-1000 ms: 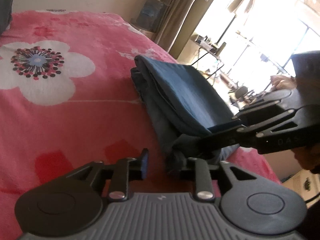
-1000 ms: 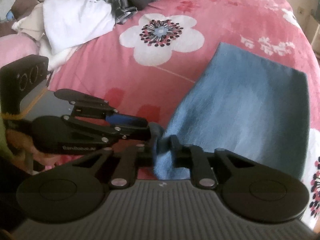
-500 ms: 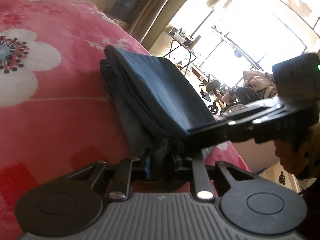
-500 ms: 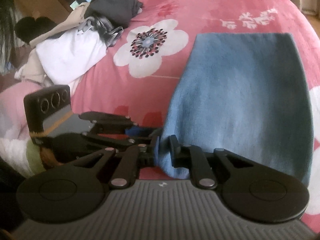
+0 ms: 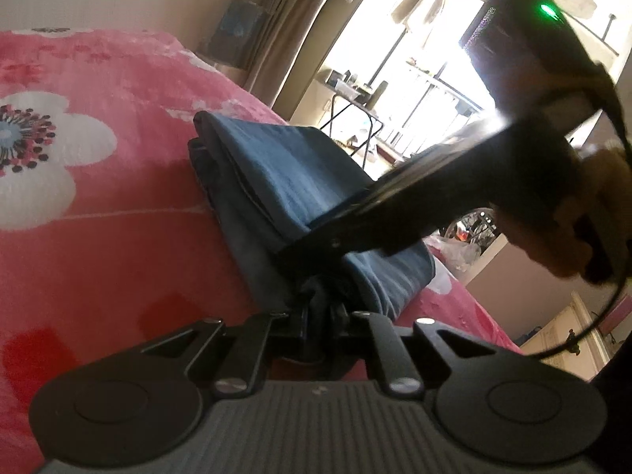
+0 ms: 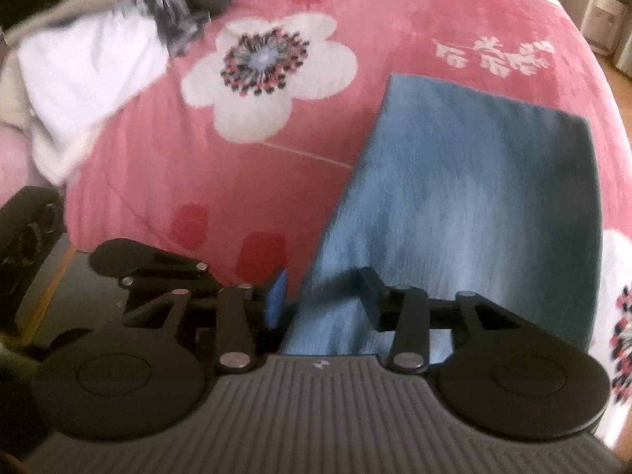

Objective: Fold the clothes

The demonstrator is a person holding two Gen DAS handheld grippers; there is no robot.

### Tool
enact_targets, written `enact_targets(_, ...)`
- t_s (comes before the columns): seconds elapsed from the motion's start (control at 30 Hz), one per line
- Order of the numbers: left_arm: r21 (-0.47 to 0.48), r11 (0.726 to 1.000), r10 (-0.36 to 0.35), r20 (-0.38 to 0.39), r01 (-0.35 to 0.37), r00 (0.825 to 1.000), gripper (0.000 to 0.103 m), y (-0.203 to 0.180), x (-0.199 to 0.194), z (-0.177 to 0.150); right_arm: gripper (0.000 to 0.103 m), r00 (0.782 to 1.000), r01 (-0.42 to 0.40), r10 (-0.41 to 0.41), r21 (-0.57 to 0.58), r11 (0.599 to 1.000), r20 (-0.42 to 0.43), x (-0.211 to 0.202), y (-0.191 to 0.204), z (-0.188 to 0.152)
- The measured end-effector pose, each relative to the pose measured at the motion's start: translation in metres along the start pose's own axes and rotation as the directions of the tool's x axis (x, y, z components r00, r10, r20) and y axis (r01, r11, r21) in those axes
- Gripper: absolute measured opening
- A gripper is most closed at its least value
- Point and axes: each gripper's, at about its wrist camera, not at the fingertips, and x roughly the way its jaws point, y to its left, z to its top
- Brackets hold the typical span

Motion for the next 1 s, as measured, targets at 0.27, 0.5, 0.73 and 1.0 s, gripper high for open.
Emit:
enact_targets(0.27, -0.077, 0.997, -0.008, 0.036, 0.011, 0.999, 0.008, 0.02, -0.005, -0.001, 0.01, 0.989, 0.14, -0.145, -0.113, 0.984, -0.034, 0.005, 0.003, 0.003)
enact_targets(0.5, -0.228, 0.973, -0.016, 0.023, 0.02, 1.0, 0.004, 0.046, -0.004, 0.003, 0.007, 0.996, 0.079, -0.08, 0.033, 0.996, 0.027, -0.028, -0.017, -0.005)
enact_targets(0.73, -0.313, 0.949, -0.01, 0.086, 0.037, 0.996, 0.0, 0.063, 0.009, 0.02, 0.006, 0.996, 0.043, -0.047, 0.052, 0.998, 0.075, -0.036, -0.018, -0.01)
enact_targets(1.0, -0.317, 0.946, -0.033, 0.115, 0.068, 0.993, 0.002, 0.071, 0.013, 0.038, 0.004, 0.994, 0.015, -0.023, 0.081, 0.997, 0.102, -0.039, -0.023, -0.014)
